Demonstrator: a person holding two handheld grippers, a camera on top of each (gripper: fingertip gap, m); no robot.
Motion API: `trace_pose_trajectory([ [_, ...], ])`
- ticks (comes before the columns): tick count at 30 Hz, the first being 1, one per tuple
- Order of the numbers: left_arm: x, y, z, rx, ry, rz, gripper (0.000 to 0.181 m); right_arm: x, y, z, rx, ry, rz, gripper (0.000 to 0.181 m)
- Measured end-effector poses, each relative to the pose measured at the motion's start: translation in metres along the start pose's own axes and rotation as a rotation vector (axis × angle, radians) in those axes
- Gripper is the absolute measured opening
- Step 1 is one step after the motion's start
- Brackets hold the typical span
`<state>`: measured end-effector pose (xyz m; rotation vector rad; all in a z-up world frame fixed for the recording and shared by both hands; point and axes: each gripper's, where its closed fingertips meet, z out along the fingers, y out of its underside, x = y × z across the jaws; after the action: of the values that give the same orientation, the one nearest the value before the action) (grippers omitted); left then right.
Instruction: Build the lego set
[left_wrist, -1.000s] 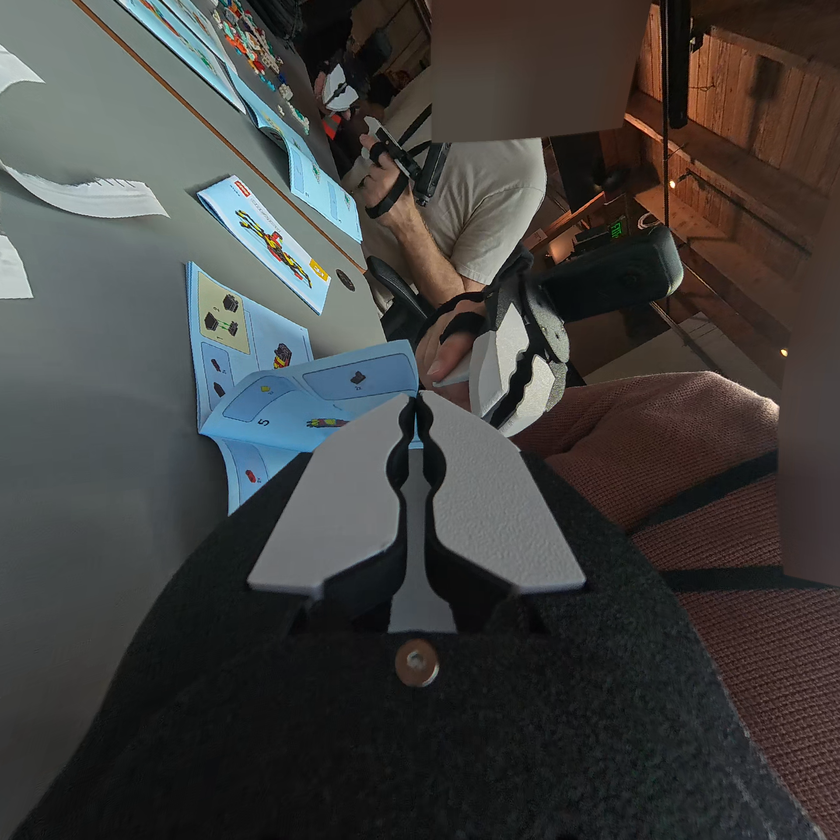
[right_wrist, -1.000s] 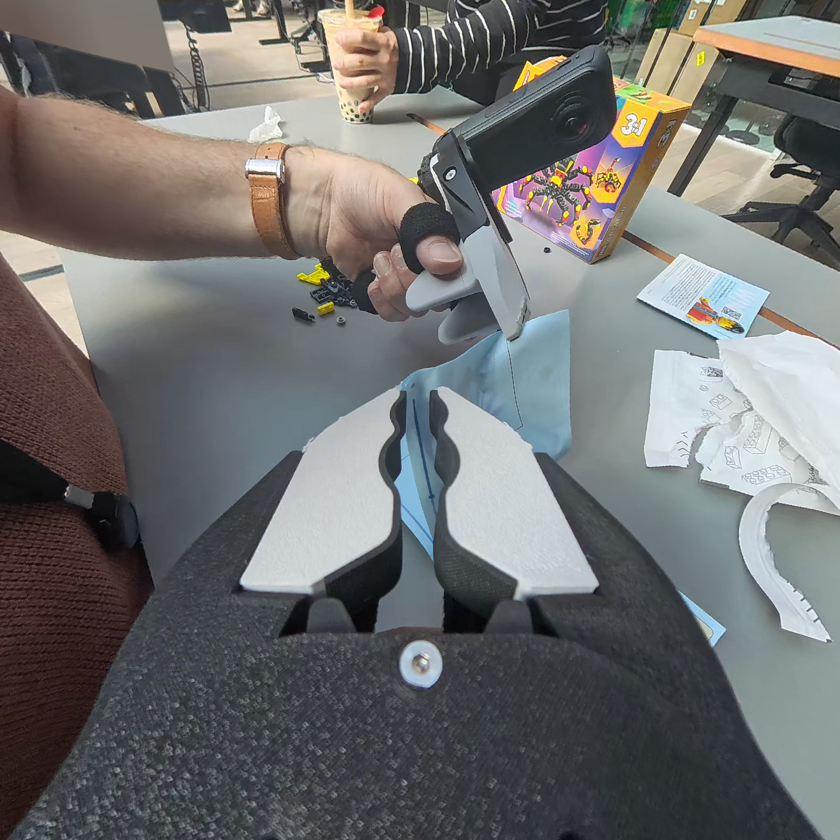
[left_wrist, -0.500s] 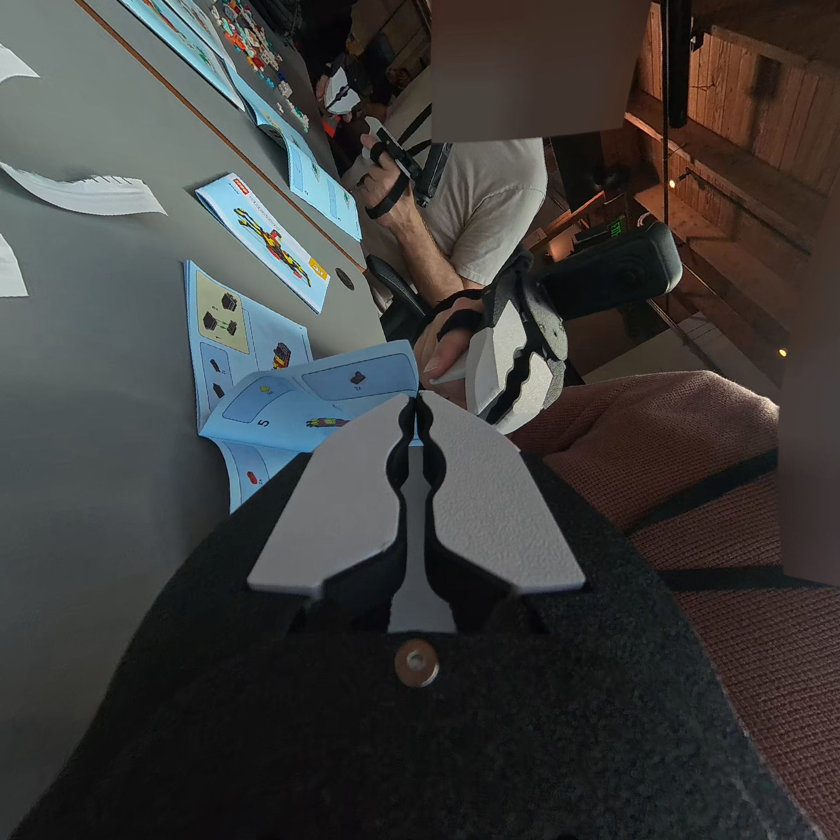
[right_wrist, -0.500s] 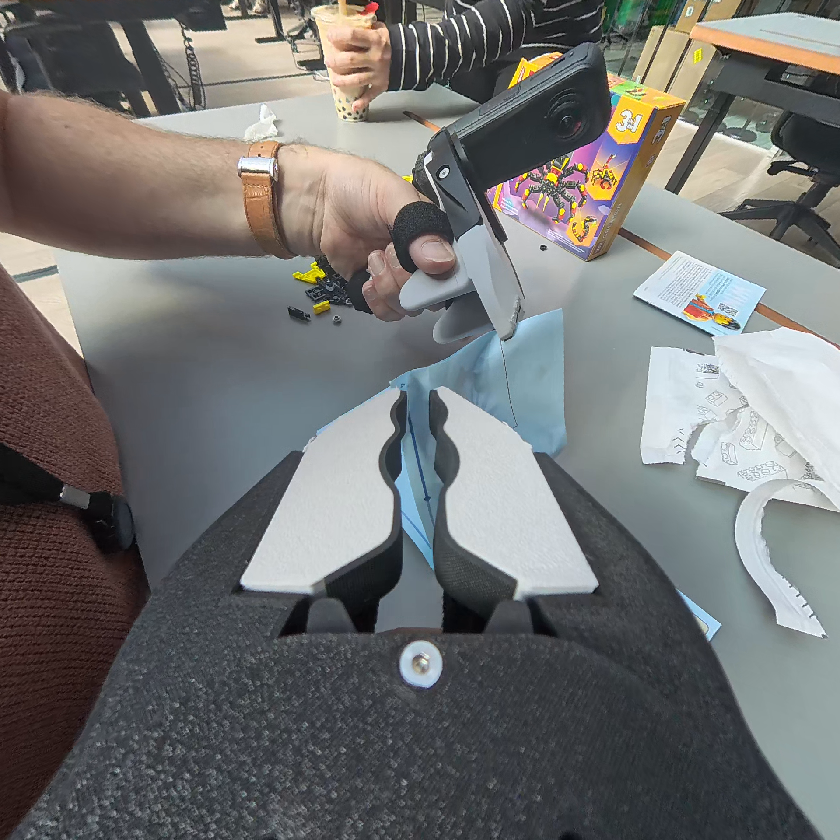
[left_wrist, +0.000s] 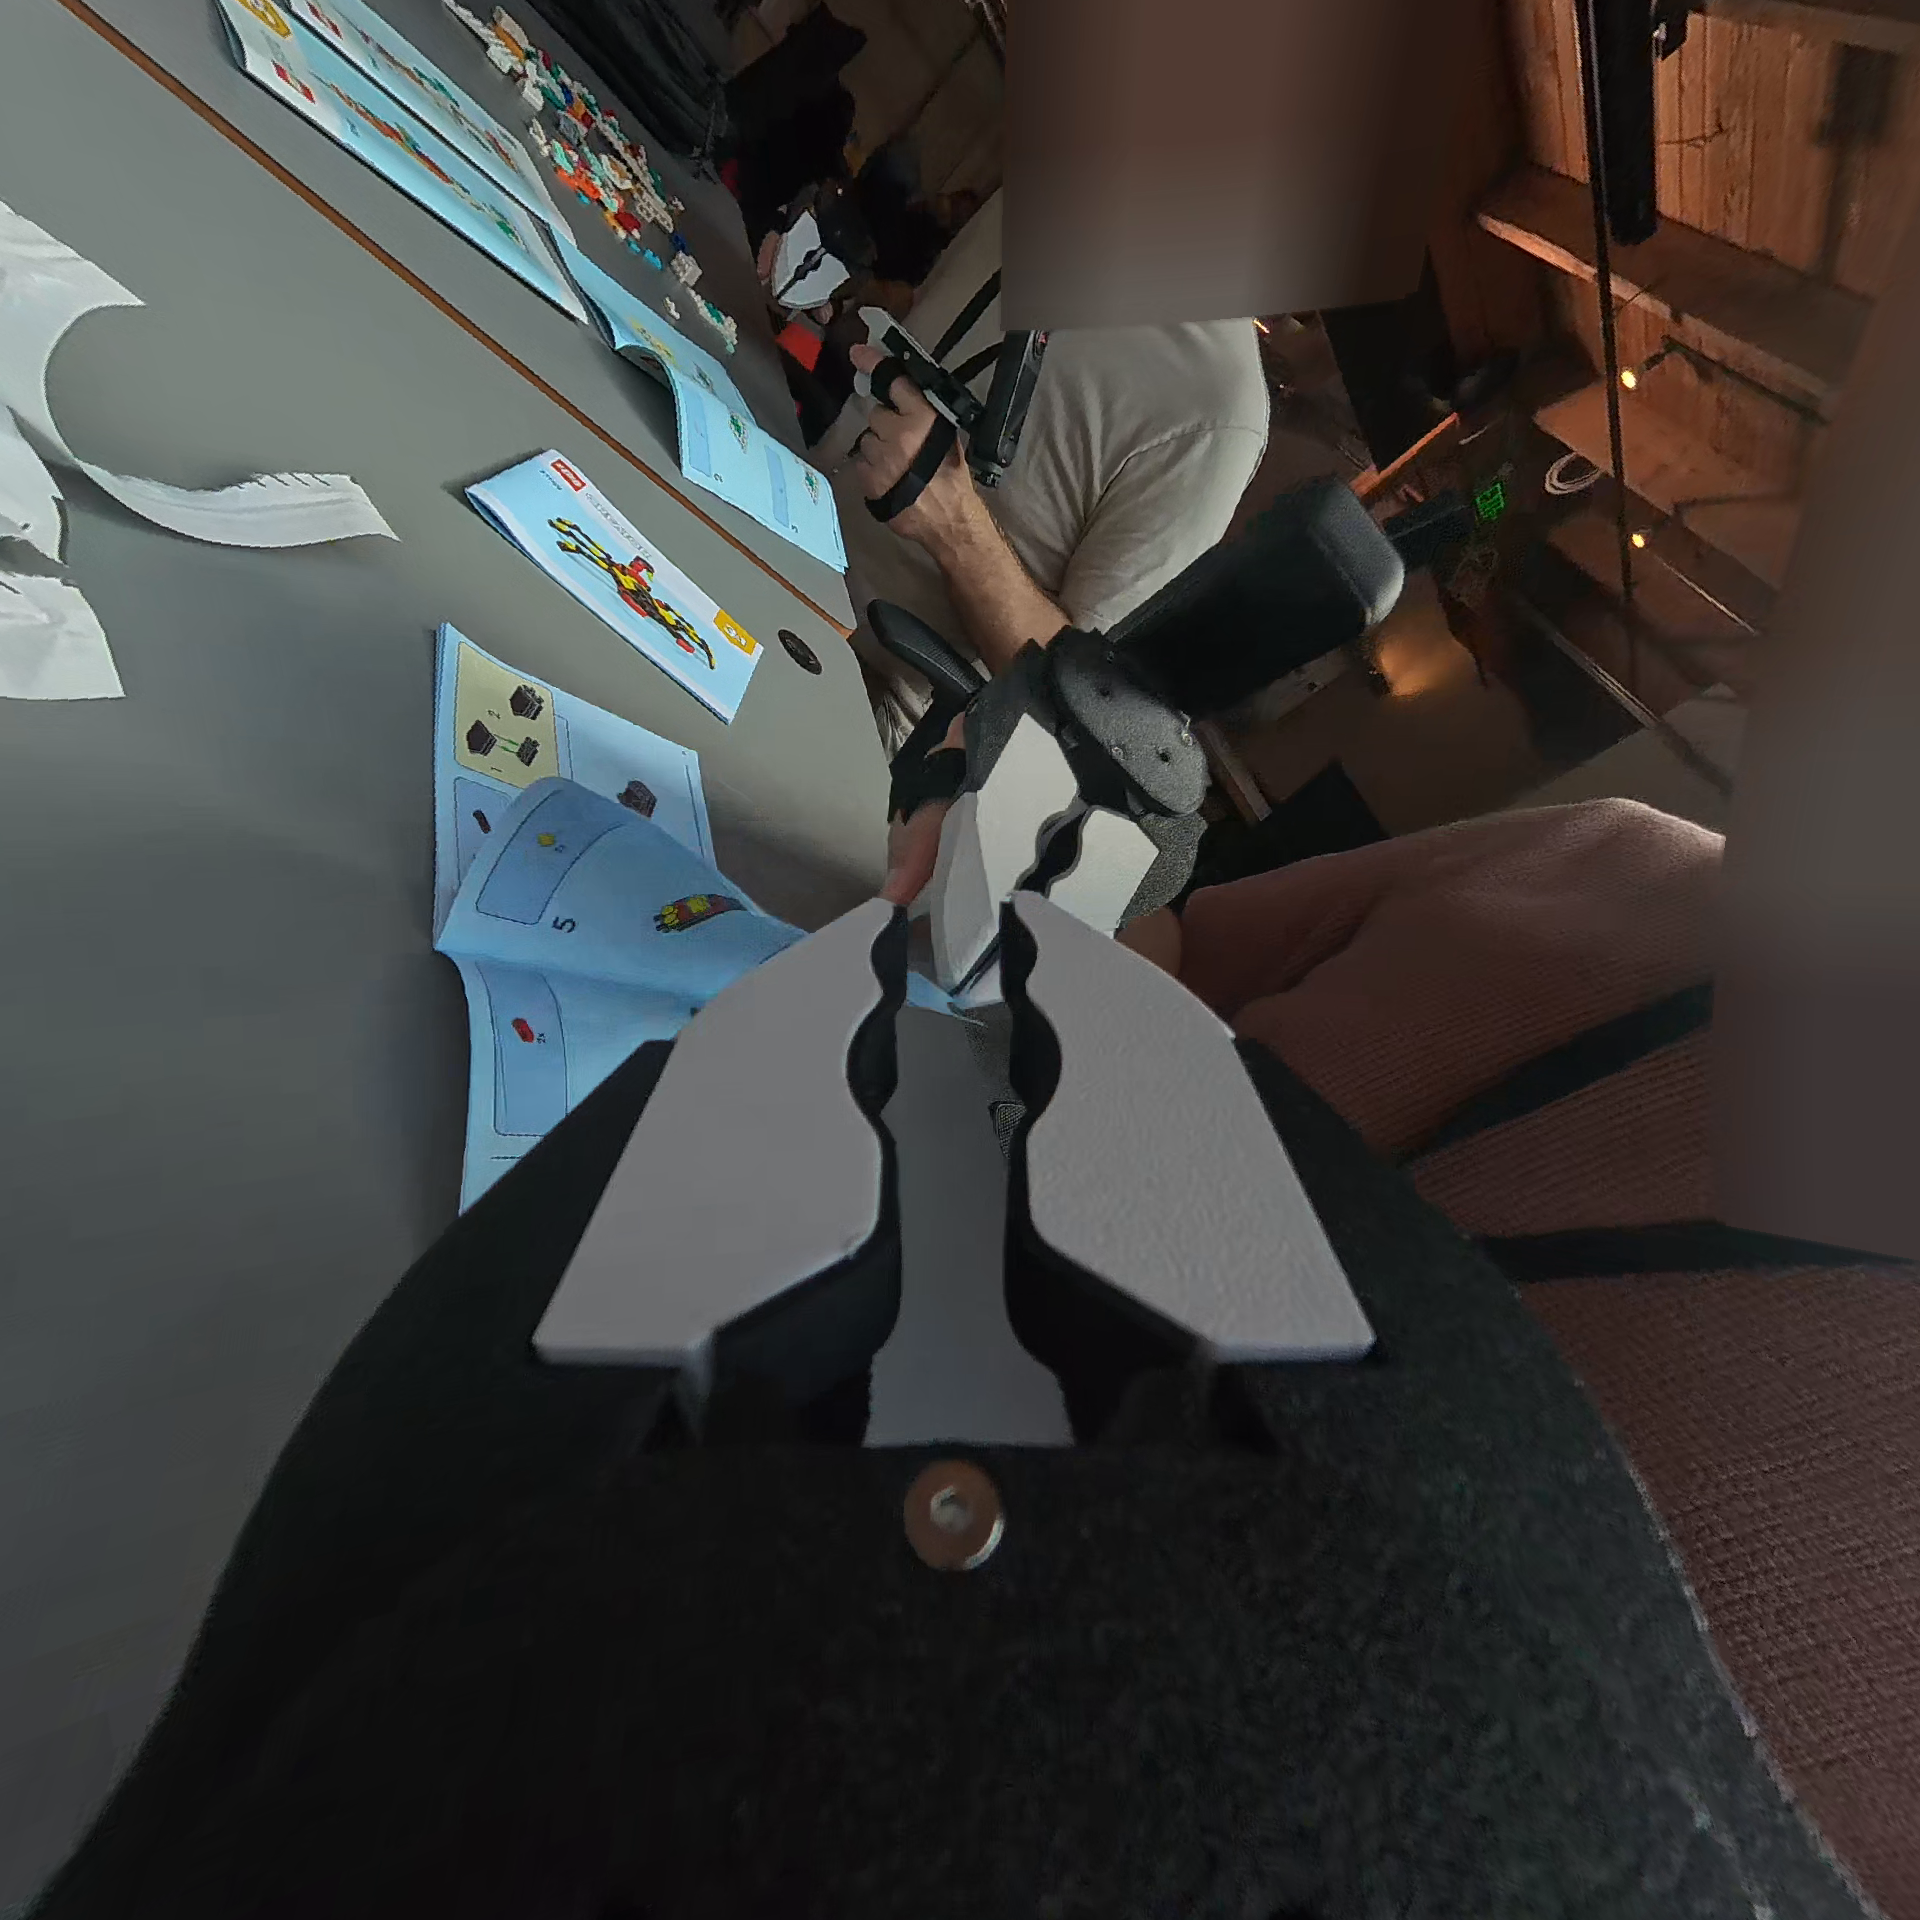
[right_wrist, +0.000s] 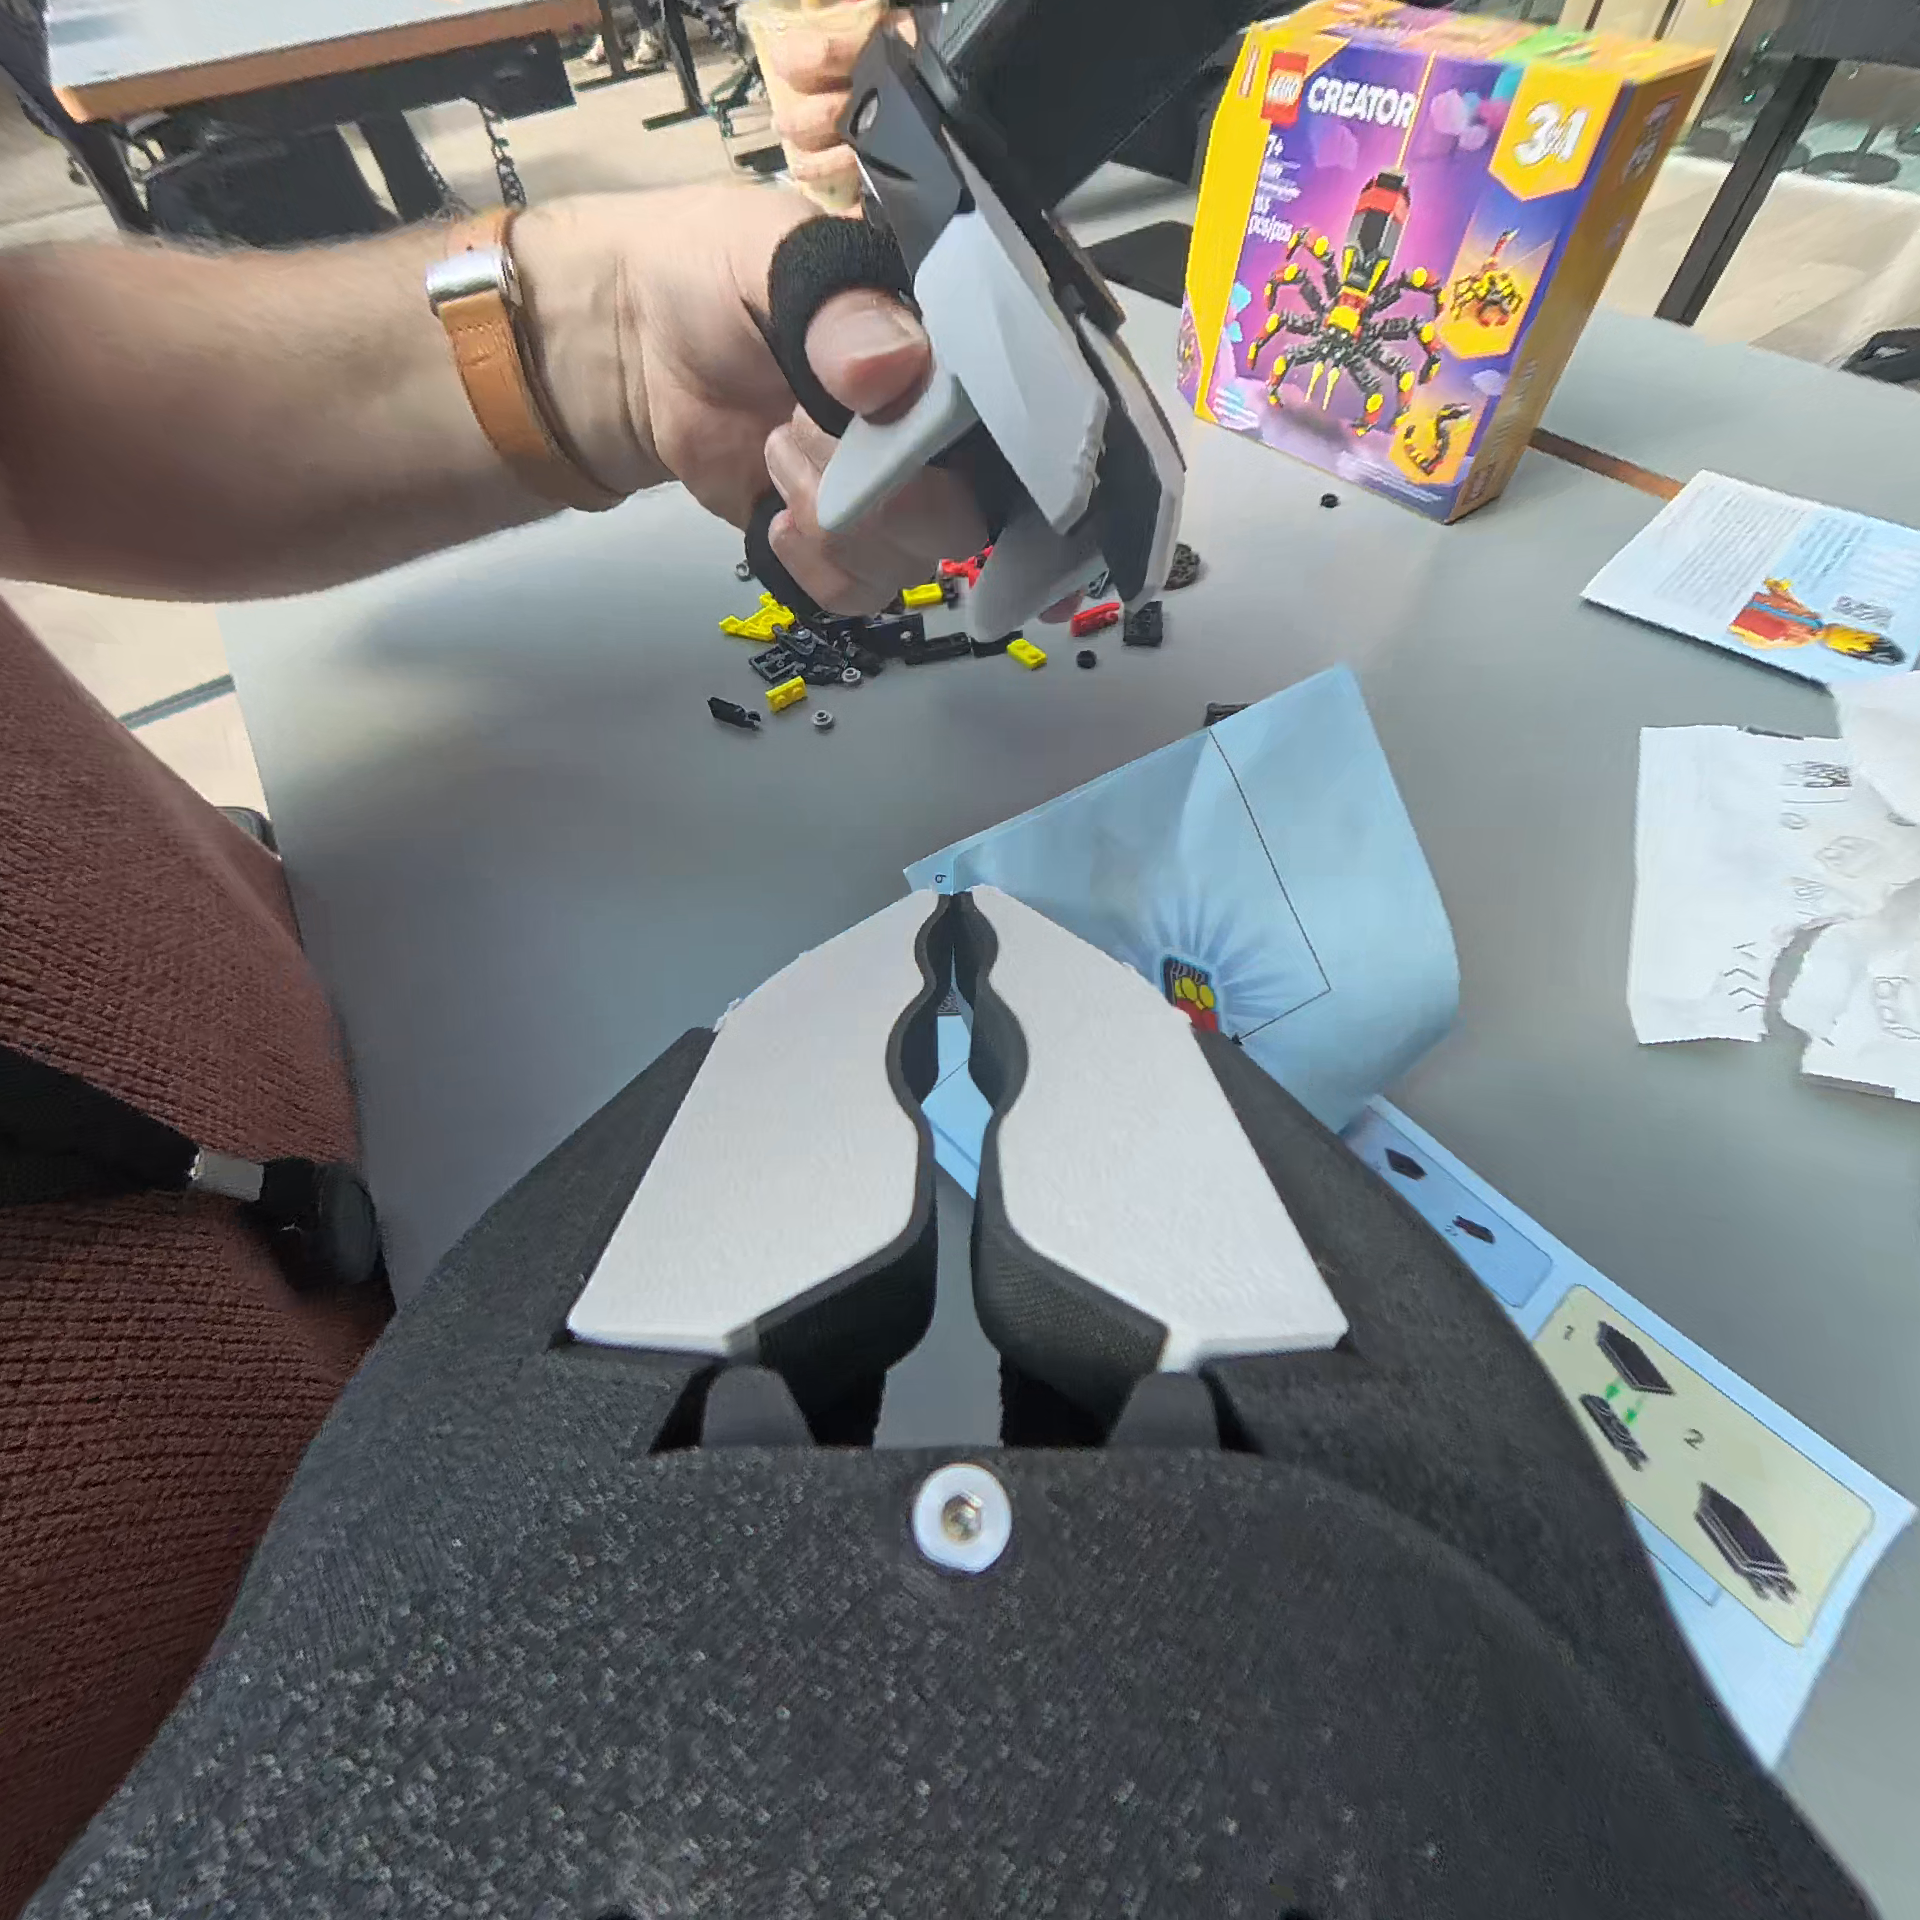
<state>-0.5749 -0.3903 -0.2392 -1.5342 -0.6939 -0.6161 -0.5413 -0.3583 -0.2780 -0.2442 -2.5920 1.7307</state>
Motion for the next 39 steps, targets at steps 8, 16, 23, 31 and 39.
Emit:
trace_pose_trajectory([
  [8, 0.011, 0.043, 0.006, -0.106, -0.190, 0.077, 0.007, -0.004, 0.005, 0.015, 0.040, -0.172, 0.312, 0.000],
  [16, 0.006, 0.059, 0.020, -0.113, -0.368, 0.165, 0.010, -0.008, -0.001, 0.011, 0.063, -0.172, 0.313, 0.000],
  [23, 0.014, 0.064, 0.030, 0.017, -0.224, -0.041, 0.029, -0.014, -0.005, 0.007, 0.087, -0.154, 0.258, 0.000],
  [31, 0.018, 0.058, 0.029, 0.103, -0.141, -0.058, 0.000, -0.022, -0.007, 0.004, 0.117, -0.197, 0.258, 0.000],
  [39, 0.013, 0.070, 0.026, 0.042, -0.243, 0.000, 0.000, -0.002, -0.009, -0.015, 0.153, -0.120, 0.265, 0.000],
])
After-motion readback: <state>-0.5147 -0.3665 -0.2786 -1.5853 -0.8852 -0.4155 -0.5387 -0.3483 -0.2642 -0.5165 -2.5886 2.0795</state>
